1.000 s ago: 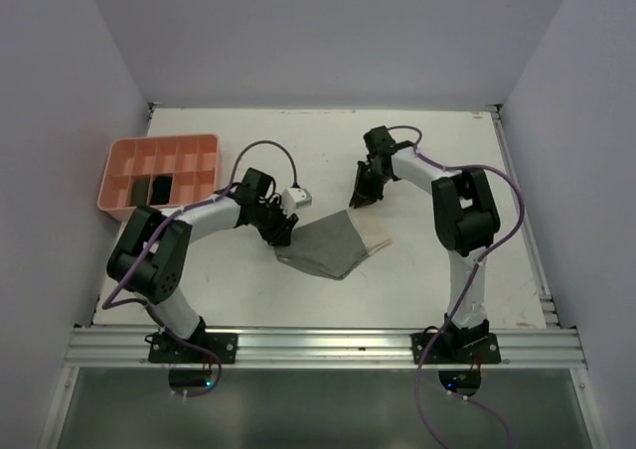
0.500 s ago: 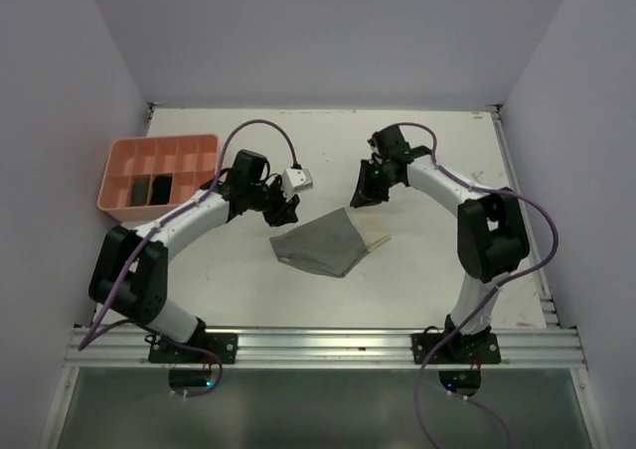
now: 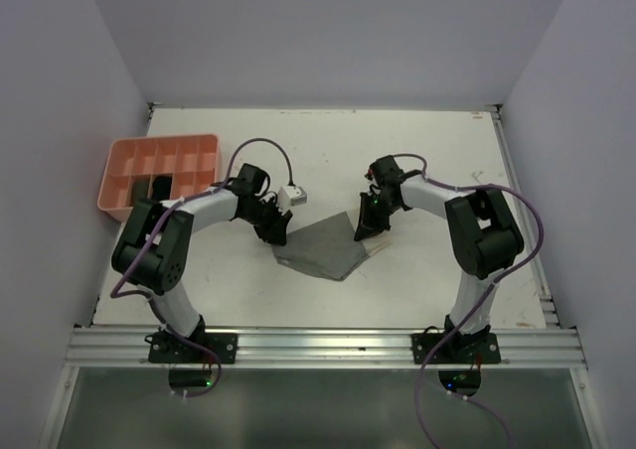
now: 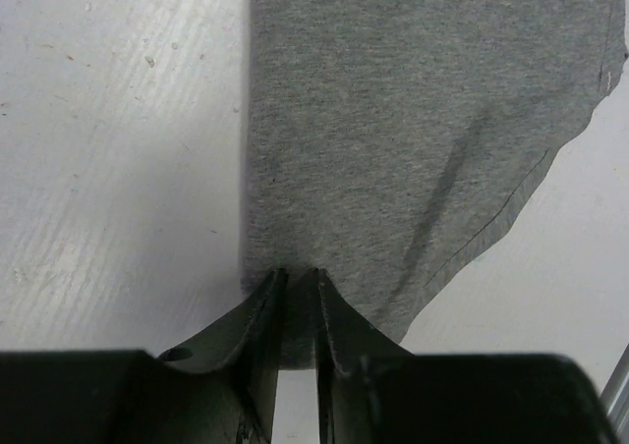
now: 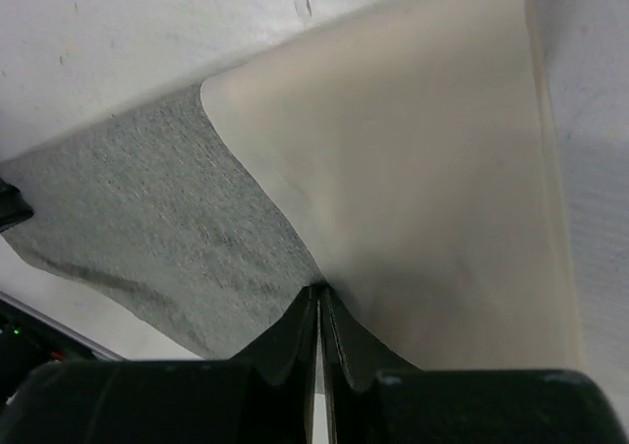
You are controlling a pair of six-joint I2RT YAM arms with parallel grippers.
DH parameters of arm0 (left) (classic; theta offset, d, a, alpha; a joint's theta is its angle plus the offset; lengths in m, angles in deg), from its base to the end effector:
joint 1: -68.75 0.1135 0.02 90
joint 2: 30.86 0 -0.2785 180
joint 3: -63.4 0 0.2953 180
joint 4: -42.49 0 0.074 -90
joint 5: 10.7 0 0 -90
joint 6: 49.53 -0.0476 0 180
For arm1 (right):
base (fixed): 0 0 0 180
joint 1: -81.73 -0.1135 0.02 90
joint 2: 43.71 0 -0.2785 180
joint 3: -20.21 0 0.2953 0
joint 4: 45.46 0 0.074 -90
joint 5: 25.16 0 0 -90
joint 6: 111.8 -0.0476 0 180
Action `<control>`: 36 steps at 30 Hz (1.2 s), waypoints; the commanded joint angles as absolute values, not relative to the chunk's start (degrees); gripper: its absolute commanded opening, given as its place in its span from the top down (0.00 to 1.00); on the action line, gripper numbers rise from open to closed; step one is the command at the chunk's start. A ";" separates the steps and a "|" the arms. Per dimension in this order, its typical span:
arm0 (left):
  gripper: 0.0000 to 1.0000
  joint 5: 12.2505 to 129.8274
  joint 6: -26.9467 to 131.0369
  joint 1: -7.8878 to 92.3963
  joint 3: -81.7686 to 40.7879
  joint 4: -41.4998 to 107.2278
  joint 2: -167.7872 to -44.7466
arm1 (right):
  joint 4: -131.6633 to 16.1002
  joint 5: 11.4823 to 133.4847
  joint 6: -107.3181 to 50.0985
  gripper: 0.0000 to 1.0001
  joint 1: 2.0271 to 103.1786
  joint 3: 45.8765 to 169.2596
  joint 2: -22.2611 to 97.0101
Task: Roll the underwear
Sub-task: Fold the underwear
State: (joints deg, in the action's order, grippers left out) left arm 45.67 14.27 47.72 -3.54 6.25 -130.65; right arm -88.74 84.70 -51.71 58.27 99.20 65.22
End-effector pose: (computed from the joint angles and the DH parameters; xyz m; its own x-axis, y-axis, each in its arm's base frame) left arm 0.3228 -0.1524 0.1216 -0.5690 0.6126 -0.5486 0.8186 0.4857 -0.3066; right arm 0.3610 0.1743 0.1158 -0.9929 0.0804 -0.0881 0.0354 0.9041 0.4259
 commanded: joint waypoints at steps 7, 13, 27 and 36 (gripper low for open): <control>0.55 40.81 7.16 48.54 -6.85 4.39 -124.04 | -90.67 87.25 -49.04 0.84 58.00 94.94 53.07; 0.58 38.96 11.10 48.80 -7.74 1.76 -123.14 | -89.19 86.03 -50.53 0.81 58.09 105.83 56.13; 0.62 45.28 11.11 49.68 -6.15 4.65 -134.30 | -84.61 79.61 -46.93 0.86 60.90 102.53 68.02; 0.59 41.88 3.48 50.03 -21.61 0.80 -142.31 | -85.93 75.74 -47.98 0.77 62.48 93.99 56.16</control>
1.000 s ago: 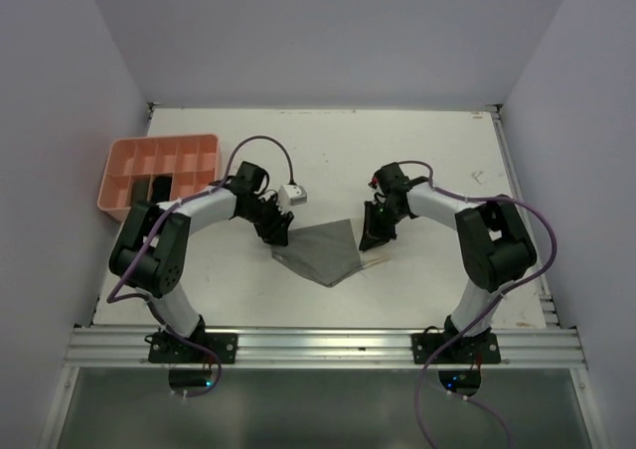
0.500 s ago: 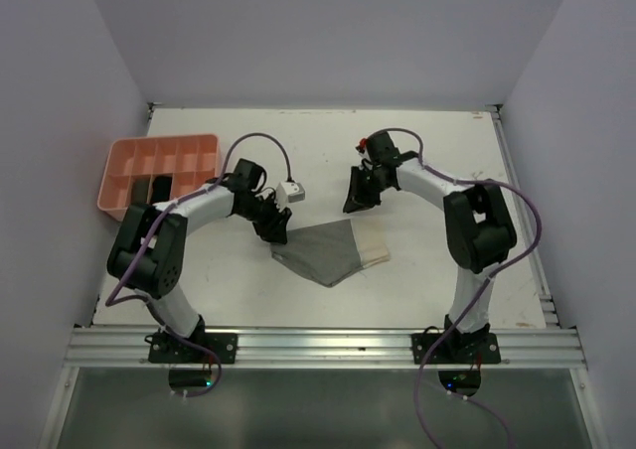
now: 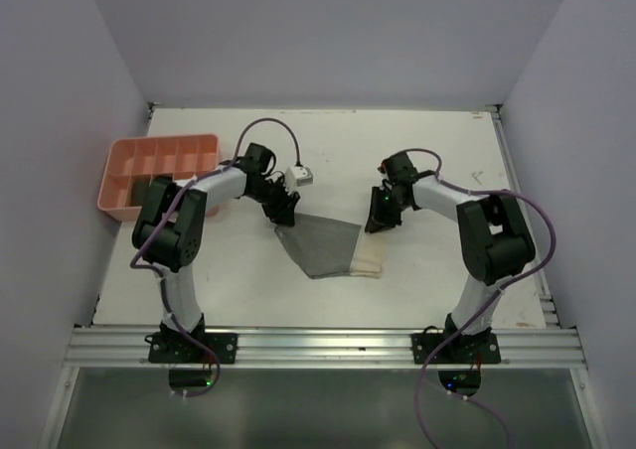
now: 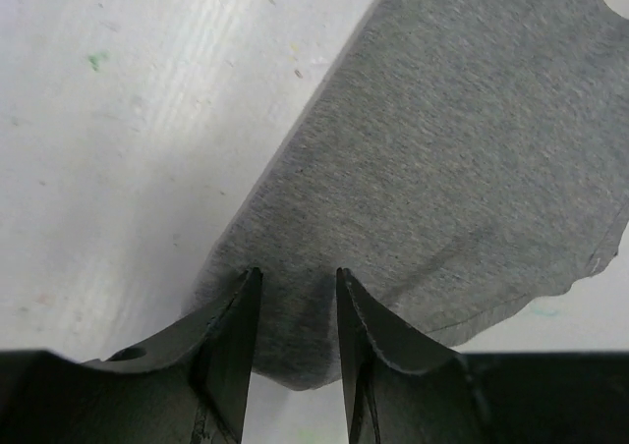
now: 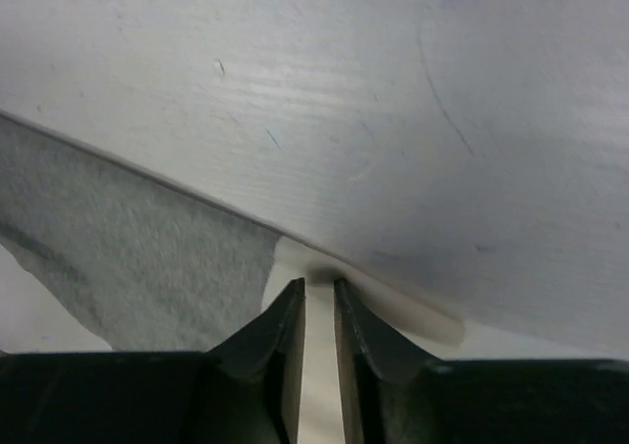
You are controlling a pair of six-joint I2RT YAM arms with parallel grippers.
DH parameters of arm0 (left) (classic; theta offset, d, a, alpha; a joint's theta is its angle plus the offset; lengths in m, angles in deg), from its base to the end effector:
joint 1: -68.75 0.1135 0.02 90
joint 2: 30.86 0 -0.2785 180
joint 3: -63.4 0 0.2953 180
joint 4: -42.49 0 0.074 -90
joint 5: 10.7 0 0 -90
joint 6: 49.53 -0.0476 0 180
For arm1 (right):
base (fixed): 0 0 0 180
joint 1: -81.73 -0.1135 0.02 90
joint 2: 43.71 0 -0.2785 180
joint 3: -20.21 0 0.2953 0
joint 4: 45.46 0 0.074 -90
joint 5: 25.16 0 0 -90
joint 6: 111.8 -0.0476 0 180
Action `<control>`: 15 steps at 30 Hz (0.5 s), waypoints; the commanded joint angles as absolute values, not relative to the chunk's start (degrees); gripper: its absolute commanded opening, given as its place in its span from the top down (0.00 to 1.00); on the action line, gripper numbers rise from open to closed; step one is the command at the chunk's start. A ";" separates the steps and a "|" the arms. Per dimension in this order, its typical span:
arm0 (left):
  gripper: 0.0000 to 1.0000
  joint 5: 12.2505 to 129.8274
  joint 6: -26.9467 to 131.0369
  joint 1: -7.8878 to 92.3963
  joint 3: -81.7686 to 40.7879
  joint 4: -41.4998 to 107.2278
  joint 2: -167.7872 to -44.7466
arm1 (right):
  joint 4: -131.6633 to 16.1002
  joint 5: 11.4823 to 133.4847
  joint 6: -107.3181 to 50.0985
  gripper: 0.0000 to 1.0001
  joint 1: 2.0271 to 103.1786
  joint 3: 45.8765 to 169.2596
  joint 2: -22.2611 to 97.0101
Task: Roll the underwear
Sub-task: Fold the underwear
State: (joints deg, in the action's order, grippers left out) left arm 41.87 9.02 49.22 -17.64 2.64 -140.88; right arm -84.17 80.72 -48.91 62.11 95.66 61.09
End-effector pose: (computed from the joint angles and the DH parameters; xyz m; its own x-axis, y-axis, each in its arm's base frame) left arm 0.3806 -0.1657 0.1278 -0.5033 0.6181 -0.6038 0.8615 0.4132 -0.2951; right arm 0.3661 0.1443 0.1269 -0.9688 0.1200 -0.2169 0.0250 0.9178 0.3962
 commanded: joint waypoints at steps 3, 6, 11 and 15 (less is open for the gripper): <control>0.53 33.45 3.63 50.21 -25.12 -4.03 -139.33 | -84.52 76.96 -50.00 0.63 62.57 95.38 49.82; 0.43 26.05 10.22 50.03 -25.40 -4.84 -135.81 | -81.54 84.31 -53.69 0.55 62.48 96.88 46.74; 0.18 17.08 19.27 49.51 -21.55 -3.17 -134.57 | -73.46 97.00 -64.66 0.45 60.73 94.96 48.83; 0.00 14.97 30.76 49.51 -13.91 4.03 -135.18 | -59.94 100.69 -74.68 0.21 59.49 85.59 49.11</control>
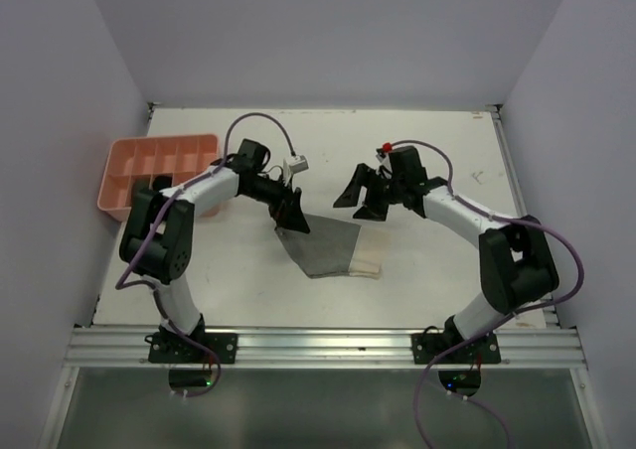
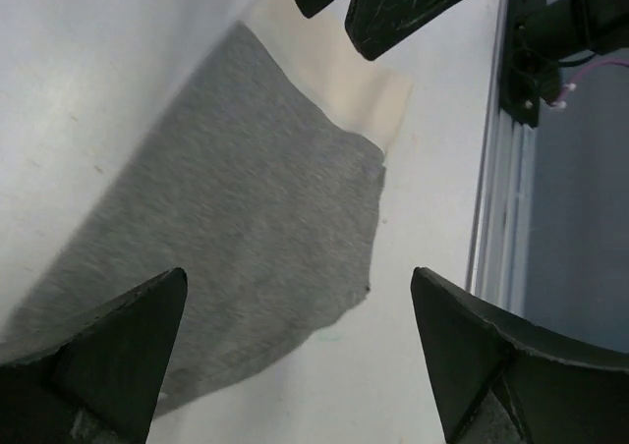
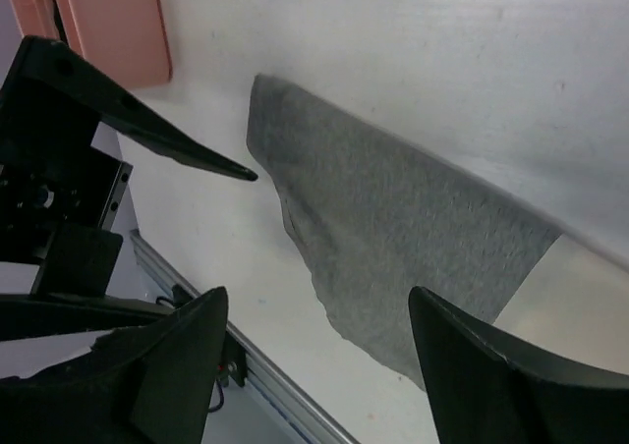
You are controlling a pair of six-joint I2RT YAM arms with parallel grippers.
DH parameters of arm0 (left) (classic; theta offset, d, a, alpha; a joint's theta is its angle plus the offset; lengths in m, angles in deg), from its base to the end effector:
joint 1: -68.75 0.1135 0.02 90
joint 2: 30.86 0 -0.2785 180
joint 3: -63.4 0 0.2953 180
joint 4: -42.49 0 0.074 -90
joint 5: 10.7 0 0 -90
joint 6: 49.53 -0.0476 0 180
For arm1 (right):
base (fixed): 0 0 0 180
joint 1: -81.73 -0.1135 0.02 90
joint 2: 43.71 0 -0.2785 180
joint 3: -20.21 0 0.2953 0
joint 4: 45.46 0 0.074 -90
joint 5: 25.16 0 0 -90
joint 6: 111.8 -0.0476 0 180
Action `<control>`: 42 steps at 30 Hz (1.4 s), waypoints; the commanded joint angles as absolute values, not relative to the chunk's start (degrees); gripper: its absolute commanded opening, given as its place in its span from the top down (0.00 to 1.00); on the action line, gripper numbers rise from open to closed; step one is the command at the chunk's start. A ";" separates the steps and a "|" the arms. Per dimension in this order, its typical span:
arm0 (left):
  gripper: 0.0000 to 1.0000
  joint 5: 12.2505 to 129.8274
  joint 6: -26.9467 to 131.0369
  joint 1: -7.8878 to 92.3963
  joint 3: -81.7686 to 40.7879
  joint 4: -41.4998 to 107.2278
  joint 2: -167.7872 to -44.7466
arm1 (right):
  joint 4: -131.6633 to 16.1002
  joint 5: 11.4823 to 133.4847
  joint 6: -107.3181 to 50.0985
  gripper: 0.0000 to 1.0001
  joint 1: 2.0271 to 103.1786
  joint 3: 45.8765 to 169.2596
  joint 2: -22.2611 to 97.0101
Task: Roll the underwear
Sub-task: Fold the underwear
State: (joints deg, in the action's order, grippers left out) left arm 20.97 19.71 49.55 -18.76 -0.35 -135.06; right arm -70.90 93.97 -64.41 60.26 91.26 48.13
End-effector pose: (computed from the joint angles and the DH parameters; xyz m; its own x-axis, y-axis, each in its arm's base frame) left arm 0.3683 -0.1711 0.1830 -0.6174 0.4121 -0.6701 0.7836 0.2470 -0.5701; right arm 0.3498 0.1625 0.2036 -0.9232 0.2724 -0.2711 -0.0110 0.6865 0.7270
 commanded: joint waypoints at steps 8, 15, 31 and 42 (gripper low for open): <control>0.00 17.05 44.51 50.21 -12.21 16.00 -142.73 | -41.90 100.27 -84.11 0.18 59.58 72.90 52.27; 0.00 21.37 42.32 54.07 -15.81 10.74 -150.57 | -46.10 98.95 -77.53 0.19 64.31 68.67 54.12; 0.00 16.63 26.31 49.16 -15.92 0.08 -138.97 | -65.62 105.45 -68.65 0.22 64.59 76.94 44.01; 0.35 23.23 32.73 47.31 -7.91 10.72 -142.57 | -68.87 103.08 -62.50 0.44 63.71 67.70 47.87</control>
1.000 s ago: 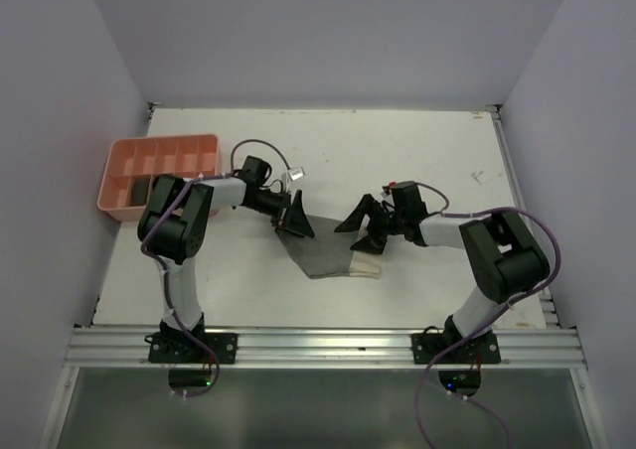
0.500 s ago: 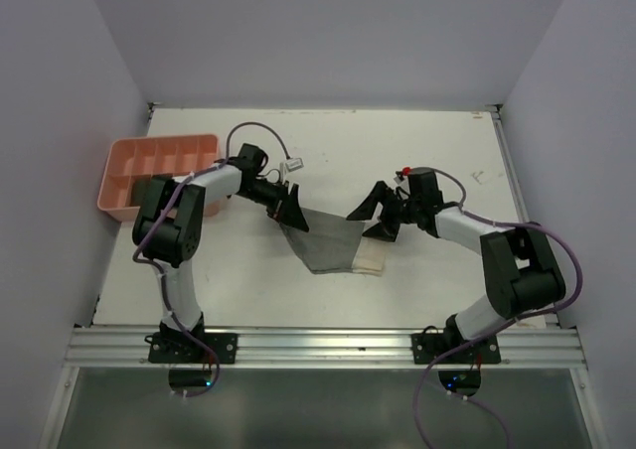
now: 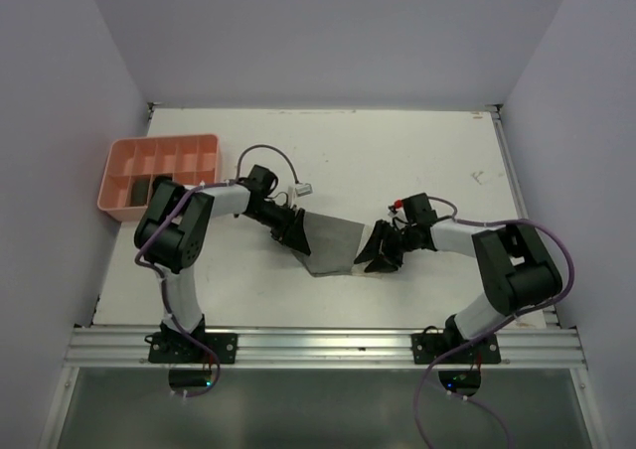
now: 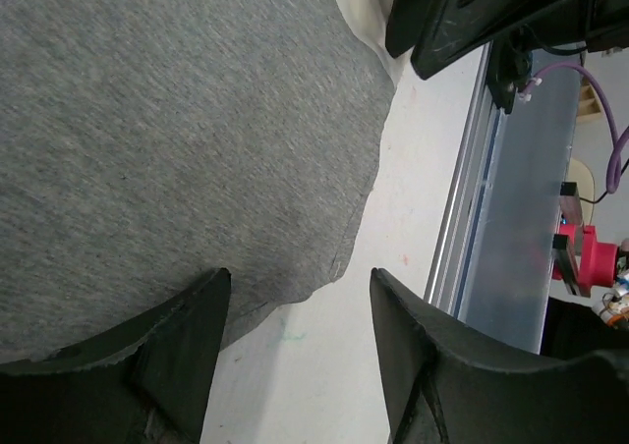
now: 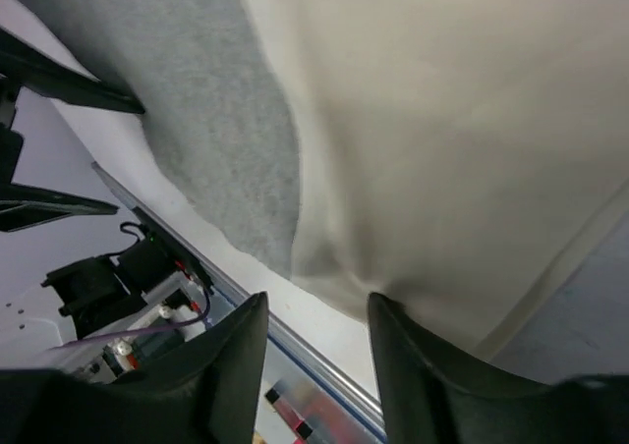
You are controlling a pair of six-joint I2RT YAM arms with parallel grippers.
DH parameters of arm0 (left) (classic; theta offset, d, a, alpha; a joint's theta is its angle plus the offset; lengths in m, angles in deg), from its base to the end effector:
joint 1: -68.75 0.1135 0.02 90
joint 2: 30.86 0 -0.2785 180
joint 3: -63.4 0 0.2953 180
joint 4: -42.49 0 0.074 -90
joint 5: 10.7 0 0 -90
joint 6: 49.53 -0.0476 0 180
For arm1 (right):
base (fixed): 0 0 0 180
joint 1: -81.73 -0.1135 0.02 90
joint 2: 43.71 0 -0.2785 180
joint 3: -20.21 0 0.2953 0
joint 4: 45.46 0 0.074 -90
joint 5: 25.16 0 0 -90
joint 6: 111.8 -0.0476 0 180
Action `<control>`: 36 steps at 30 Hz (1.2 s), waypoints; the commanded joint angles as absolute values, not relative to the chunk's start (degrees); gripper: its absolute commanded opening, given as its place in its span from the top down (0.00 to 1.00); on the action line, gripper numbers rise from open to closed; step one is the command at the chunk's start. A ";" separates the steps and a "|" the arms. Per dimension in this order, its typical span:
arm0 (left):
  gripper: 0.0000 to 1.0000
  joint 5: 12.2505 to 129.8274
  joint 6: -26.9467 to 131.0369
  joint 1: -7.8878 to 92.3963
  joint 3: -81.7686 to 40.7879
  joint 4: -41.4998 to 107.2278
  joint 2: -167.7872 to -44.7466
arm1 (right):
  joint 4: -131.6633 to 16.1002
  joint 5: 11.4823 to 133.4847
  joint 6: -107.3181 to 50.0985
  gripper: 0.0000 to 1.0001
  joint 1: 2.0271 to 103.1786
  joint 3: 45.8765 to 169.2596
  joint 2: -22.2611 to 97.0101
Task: Roll the underwear
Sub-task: Fold the underwear
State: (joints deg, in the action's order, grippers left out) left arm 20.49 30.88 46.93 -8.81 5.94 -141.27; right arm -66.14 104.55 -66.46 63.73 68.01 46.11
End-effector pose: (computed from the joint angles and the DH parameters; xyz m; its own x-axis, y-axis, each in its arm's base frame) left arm 0.3331 -0.1772 0.0967 -0.8163 0.4198 -0.3969 0.5450 0.3318 -0.7700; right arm 0.2657 0.1183 0.0960 -0.9641 0.2553 0.0728 0.2267 0.6490 0.7262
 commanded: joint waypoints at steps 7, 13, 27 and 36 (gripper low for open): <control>0.28 23.38 20.36 45.03 -8.53 6.95 -129.41 | -78.87 99.65 -56.00 0.74 63.62 76.92 43.05; 0.00 37.17 6.82 40.19 -2.56 10.27 -114.02 | -86.35 98.24 -50.99 0.68 63.19 86.68 39.09; 0.49 45.97 -15.25 28.77 4.30 15.02 -114.97 | -79.95 101.23 -53.43 0.69 55.80 90.56 54.02; 0.60 53.45 -16.75 20.77 11.42 24.60 -115.50 | -77.75 100.26 -50.72 0.71 54.40 88.62 60.87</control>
State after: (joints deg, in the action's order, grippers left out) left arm 50.13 -14.30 22.27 10.12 17.90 -115.55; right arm -79.16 100.28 -52.41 54.75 89.14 58.57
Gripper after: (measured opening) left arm 0.374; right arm 0.297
